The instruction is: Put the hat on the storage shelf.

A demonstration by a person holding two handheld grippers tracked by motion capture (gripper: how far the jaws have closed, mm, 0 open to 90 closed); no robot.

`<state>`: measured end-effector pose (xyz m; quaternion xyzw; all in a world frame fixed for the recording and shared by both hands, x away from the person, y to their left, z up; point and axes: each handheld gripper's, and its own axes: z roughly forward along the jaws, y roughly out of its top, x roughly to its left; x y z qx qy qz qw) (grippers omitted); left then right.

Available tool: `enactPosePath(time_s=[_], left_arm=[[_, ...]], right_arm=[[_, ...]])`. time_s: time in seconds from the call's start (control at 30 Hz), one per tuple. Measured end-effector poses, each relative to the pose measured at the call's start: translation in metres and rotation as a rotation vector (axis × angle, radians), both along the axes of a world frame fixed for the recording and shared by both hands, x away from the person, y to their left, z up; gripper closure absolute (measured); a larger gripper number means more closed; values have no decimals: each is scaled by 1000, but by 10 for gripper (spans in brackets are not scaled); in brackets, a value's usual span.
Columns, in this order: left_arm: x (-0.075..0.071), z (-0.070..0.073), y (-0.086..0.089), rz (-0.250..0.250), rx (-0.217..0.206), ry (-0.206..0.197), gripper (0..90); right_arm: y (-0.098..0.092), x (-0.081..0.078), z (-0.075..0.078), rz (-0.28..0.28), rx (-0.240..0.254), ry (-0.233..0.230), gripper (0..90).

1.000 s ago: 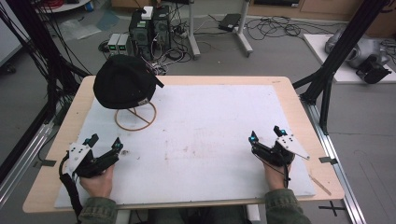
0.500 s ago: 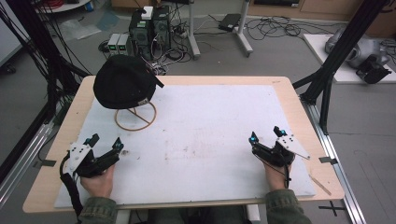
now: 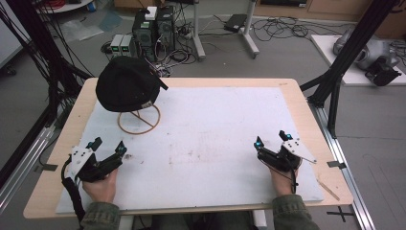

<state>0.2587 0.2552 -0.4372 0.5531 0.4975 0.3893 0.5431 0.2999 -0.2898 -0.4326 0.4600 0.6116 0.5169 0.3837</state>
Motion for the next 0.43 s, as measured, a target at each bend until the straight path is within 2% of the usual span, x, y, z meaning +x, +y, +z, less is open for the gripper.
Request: enactPosePath(time_s=[0.43], left_arm=[[0,0,0,1,-1,0,173]], right_arm=[[1,0,-1,7,-7,2,110]])
